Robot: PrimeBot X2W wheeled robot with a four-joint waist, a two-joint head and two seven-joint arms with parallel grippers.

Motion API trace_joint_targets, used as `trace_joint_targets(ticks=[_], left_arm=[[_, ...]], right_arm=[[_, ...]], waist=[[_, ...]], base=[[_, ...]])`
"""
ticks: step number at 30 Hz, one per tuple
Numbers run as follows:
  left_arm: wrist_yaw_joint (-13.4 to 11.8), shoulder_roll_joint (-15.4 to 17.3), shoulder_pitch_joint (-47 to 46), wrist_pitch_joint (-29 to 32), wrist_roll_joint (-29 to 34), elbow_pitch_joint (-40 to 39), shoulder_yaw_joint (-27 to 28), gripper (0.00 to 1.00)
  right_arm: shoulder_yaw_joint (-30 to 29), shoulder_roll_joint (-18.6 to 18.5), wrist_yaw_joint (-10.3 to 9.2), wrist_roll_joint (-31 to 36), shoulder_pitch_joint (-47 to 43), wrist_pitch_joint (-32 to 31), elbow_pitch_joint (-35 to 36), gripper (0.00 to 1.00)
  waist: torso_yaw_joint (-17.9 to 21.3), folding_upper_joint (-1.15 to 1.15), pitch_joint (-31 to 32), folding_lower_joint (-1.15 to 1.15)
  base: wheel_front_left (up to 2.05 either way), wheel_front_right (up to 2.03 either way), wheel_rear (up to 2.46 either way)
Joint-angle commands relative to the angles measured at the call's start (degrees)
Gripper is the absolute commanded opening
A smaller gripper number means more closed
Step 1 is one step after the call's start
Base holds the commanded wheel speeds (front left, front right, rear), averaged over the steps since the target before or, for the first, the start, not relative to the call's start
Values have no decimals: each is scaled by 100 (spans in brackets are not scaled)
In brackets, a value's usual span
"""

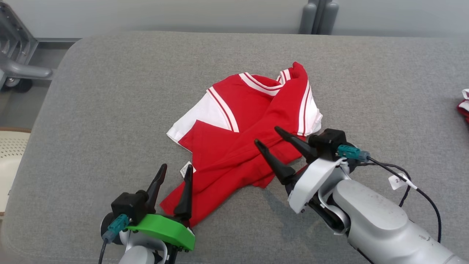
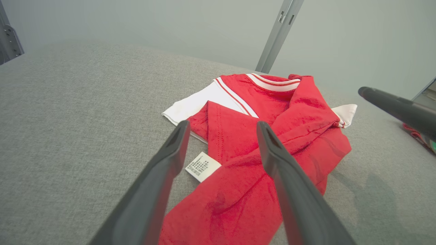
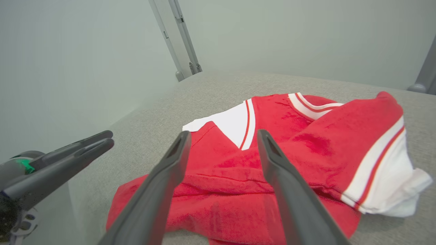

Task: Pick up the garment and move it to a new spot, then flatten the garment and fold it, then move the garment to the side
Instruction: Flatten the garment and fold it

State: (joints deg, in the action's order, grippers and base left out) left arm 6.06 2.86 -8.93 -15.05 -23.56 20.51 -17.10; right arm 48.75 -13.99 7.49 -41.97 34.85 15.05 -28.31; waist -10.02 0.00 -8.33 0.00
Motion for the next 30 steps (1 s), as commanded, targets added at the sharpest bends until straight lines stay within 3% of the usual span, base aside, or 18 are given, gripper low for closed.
trace_joint_targets(ticks=[1, 5, 10, 20, 26, 30], left_arm=[[4, 8, -101, -17, 57, -9, -8, 100], [28, 10, -221, -17, -23, -83, -192, 100], [-9, 11, -317, -17, -179, -195, -557, 100], [-132, 6, -360, -17, -528, -514, -1121, 100], [-203, 2, -383, -10, -686, -769, -1367, 100], [-301, 1, -403, -11, -756, -960, -1413, 100]], right_arm=[[-92, -6, 0, 111, -50, 14, -31, 100], [-551, -61, -1, 575, 195, 15, -303, 100], [-573, -191, -2, 888, 933, 15, -931, 100], [43, -627, -3, 760, 2302, -526, -2291, 100], [371, -919, -3, 473, 2715, -891, -2704, 100], [574, -989, -3, 364, 2988, -1224, -2917, 100]], waist=[[154, 0, -1, 0], [-37, 0, -175, 0], [-663, 0, -480, 0], [-1900, 0, -1063, 0], [-2278, 0, -1413, 0], [-2325, 0, -1672, 0]], base=[[0, 0, 0], [0, 0, 0], [0, 0, 0], [0, 0, 0], [0, 0, 0], [0, 0, 0]])
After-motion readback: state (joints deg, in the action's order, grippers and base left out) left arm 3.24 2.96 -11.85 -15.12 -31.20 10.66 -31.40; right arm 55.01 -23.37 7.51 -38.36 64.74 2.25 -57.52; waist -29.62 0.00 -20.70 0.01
